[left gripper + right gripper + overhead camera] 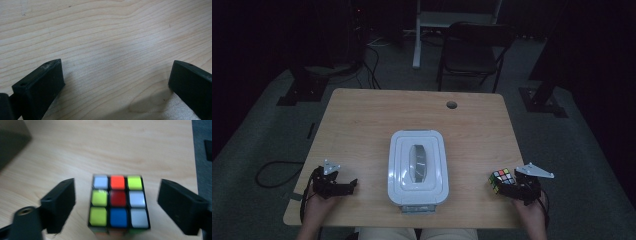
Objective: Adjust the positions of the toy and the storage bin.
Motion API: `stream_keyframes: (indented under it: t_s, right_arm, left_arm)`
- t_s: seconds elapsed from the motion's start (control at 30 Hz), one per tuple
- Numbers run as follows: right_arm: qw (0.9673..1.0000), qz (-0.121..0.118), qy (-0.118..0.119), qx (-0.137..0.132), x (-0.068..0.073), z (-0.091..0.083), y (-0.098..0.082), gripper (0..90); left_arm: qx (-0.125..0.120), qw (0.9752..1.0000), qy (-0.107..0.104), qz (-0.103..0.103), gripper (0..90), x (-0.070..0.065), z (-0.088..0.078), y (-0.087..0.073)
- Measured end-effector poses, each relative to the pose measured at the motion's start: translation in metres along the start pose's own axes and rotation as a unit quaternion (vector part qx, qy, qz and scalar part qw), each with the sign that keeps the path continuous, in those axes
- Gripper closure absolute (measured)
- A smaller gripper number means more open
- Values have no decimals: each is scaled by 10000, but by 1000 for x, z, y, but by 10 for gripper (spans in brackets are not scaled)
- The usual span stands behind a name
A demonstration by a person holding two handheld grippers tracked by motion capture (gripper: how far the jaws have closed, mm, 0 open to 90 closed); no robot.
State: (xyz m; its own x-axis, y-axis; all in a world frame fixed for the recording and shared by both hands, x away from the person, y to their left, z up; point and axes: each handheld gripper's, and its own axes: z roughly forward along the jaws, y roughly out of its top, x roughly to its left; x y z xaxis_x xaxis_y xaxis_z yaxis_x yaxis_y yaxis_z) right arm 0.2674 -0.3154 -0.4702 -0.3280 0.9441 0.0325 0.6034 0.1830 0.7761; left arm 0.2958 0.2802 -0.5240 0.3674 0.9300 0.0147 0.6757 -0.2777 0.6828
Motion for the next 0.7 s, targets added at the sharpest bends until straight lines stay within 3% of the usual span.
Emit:
stream_keyframes:
  t_s: [0.03, 0.2, 0.37, 0.53, 0.63, 0.7]
  right_arm:
    - [9999, -52, 125, -93, 2, -2, 7, 121]
    - [9992, -257, 197, -241, 11, -3, 21, 133]
    - [9966, -546, 417, -456, 29, 3, 33, 138]
    - [9929, -791, 744, -486, 44, 14, 34, 138]
    - [9883, -930, 1118, -465, 52, 23, 32, 137]
    - [9861, -1036, 1225, -423, 58, 31, 29, 137]
  left_arm:
    - [-1, 10000, 1, -2, 6, 0, 0, 0]
    - [3, 10000, 1, -1, 6, 0, 0, 0]
    - [4, 10000, -5, 6, 6, 0, 0, 0]
    - [3, 10000, -10, 13, 6, 0, 0, 0]
    - [6, 10000, -19, 27, 6, 0, 0, 0]
    - [9, 10000, -44, 59, 6, 0, 0, 0]
